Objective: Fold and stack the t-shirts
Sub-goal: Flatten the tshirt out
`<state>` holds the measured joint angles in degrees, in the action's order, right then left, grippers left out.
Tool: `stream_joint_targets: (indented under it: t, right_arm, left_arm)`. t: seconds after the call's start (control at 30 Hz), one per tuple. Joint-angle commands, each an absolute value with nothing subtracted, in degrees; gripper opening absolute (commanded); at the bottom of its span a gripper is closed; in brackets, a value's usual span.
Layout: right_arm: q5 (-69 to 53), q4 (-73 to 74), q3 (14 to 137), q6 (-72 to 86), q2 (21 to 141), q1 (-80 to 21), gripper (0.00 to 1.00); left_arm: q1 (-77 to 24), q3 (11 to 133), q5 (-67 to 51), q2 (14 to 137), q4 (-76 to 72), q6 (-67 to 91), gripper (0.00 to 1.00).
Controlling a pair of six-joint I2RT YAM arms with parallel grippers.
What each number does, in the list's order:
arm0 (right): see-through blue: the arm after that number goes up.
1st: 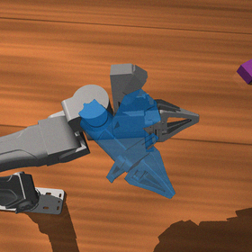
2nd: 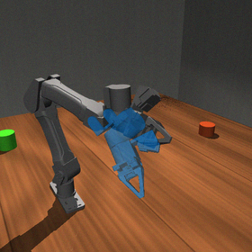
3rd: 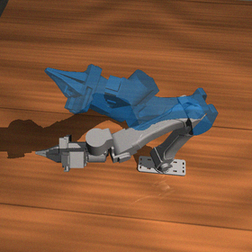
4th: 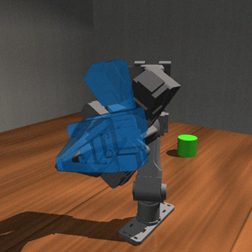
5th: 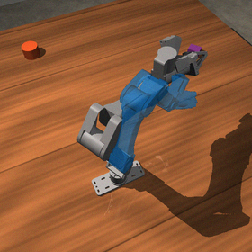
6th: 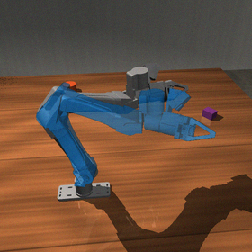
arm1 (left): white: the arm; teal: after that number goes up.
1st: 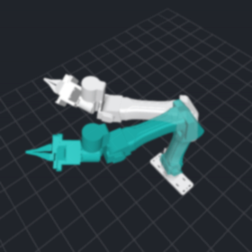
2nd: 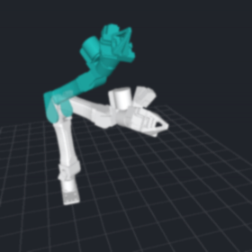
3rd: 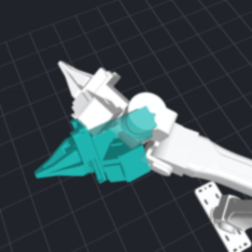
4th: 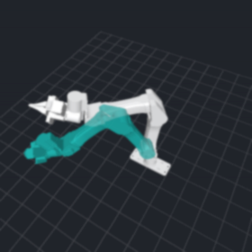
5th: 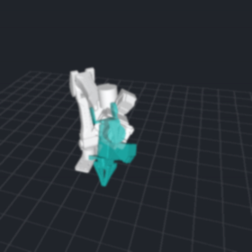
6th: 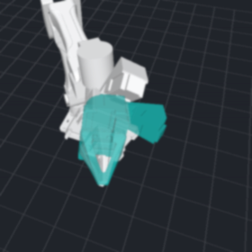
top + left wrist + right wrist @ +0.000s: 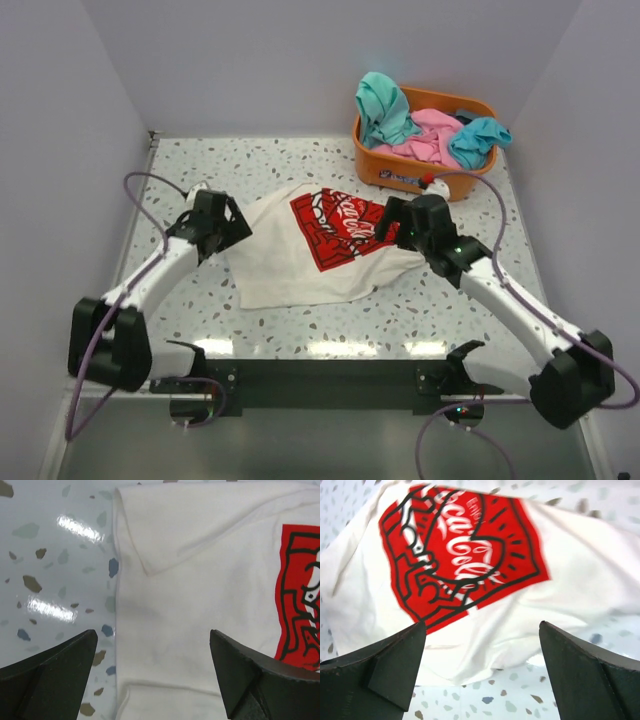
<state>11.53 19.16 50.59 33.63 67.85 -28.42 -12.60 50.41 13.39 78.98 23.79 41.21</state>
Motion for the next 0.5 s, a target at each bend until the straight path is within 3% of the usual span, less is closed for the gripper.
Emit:
stream_joint_targets:
  t: [0.0, 0.1, 0.2, 0.47]
  right_arm:
    - [24.1, 32.6, 46.2, 39.8, 60.9, -25.6, 0.99]
    - [23.0, 36.1, 41.9, 39.7, 55.7, -17.5, 0.99]
    - [16.5, 31.6, 38.5, 37.5, 54.1, -11.4, 0.98]
    - [6.1, 16.2, 36.3, 35.9, 68.1, -6.2, 0.88]
  left_arm:
    - [-16.4, 43.0, 16.4, 67.2, 31.3, 45.5, 1.00]
    - [-25.8, 35.8, 16.7, 59.2, 32.9, 50.8, 1.00]
    - [-27.1, 30.2, 12.2, 54.0, 32.7, 54.1, 1.00]
    - [-27.2, 25.0, 9.3, 58.1, 25.9, 54.4, 0.89]
